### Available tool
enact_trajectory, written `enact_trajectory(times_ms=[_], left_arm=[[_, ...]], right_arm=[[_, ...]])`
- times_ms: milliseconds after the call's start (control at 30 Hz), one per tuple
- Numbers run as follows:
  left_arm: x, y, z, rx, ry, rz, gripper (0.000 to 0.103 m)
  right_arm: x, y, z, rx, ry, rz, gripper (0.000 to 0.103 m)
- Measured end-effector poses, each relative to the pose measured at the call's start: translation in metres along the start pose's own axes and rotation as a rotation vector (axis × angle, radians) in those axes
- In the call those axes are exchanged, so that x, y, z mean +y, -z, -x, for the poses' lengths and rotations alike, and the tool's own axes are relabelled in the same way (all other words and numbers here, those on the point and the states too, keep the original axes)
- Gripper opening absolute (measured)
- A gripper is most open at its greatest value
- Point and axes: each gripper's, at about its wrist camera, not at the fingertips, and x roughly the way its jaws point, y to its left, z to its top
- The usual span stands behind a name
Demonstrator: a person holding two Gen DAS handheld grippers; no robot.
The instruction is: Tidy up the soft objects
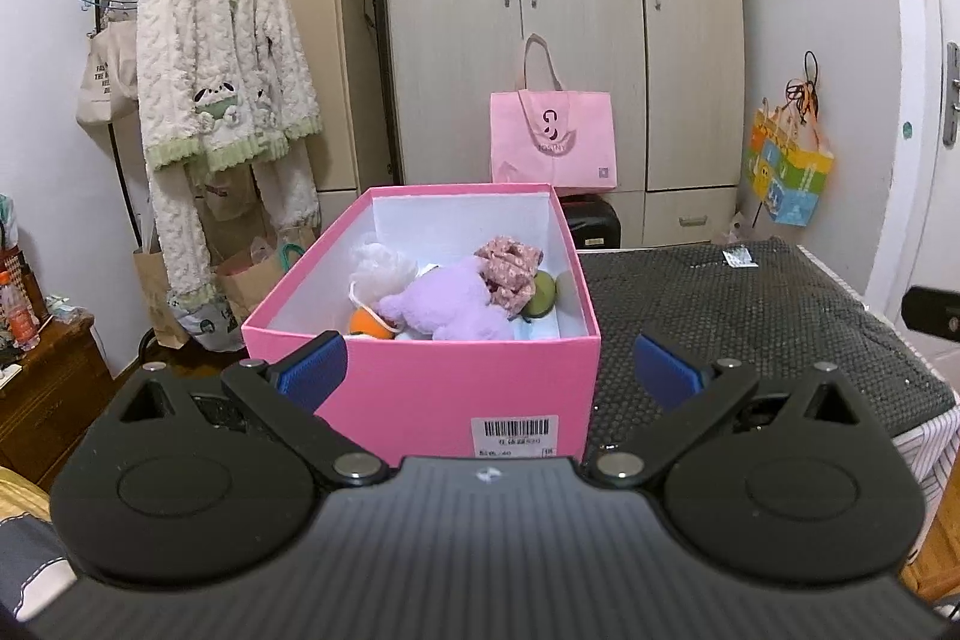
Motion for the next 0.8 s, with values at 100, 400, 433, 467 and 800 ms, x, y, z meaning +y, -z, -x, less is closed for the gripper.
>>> enact_trajectory(times_ms=[100,400,433,467,800], left_arm=[[-0.0020,0.0013,0.0006,-0.016,-0.020,-0.014,0.103],[-0.0036,0.0026,0.0031,-0.024,-0.013,-0.021,0.103],[-0.0043,0.0029,0.0037,-0.026,-0.010,-0.026,0.103],[-0.0054,0.0029,0.0046,-0.028,-0.005,-0.032,0.103],[-0.0062,0.0036,0.0038,-0.024,0.008,-0.023,0.103]], right_arm=[[0.0015,0.0006,-0.0005,0.001,0.000,0.003,0.103],[-0.0003,0.0042,0.0011,-0.003,-0.005,0.004,0.103],[-0.0005,0.0044,0.0006,-0.003,-0.003,0.006,0.103],[-0.0008,0.0047,0.0001,-0.003,-0.002,0.007,0.103],[-0.0033,0.0067,-0.0039,-0.009,0.018,-0.013,0.103]])
